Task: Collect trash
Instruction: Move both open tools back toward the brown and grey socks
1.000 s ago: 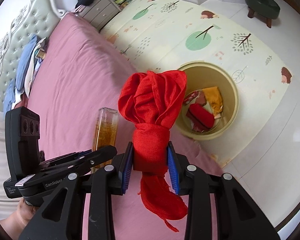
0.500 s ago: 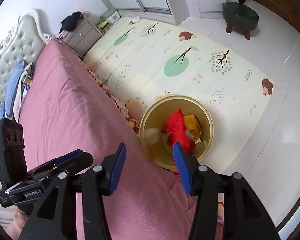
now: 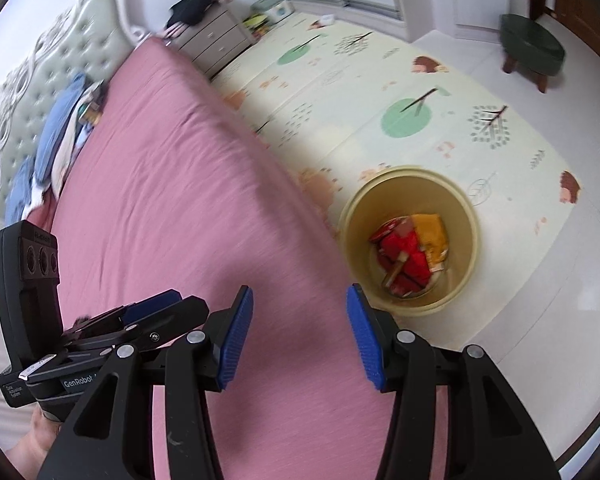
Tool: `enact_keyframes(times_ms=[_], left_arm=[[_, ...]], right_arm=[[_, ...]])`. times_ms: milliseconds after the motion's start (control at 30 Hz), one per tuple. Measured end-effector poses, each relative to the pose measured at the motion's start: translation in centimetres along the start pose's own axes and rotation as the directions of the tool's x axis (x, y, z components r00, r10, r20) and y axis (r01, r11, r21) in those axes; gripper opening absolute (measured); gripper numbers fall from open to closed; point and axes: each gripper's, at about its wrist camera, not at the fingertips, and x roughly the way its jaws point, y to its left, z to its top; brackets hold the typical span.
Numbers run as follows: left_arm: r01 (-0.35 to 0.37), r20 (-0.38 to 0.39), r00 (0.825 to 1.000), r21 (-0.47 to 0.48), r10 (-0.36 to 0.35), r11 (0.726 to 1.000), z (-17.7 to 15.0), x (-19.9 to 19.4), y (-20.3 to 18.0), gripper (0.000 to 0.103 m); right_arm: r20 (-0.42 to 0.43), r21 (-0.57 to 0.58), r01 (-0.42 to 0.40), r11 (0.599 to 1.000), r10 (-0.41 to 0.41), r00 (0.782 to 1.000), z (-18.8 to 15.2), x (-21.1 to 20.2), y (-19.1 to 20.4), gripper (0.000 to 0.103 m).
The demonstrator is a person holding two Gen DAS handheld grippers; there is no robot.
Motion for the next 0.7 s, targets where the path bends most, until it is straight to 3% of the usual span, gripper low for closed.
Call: enact_keyframes(times_ms=[300,700], left_arm=[[-0.067,0.045,0.996,-0.158,0.075,0.985,-7.4,-6.5,9.6,0.077],[-0.147,0.108,0.975,-0.353,0.196,0.924,-18.1,-16.6,23.4,0.077]], right_arm=[[-0.128,-0.168,-0.079,0.983,0.058,0.990,-5.7,3.6,10.6,0.048],[-0.250,-0.333,-0.188,0.924,0.105,0.963,-13.8,8.3,25.3,0.048]])
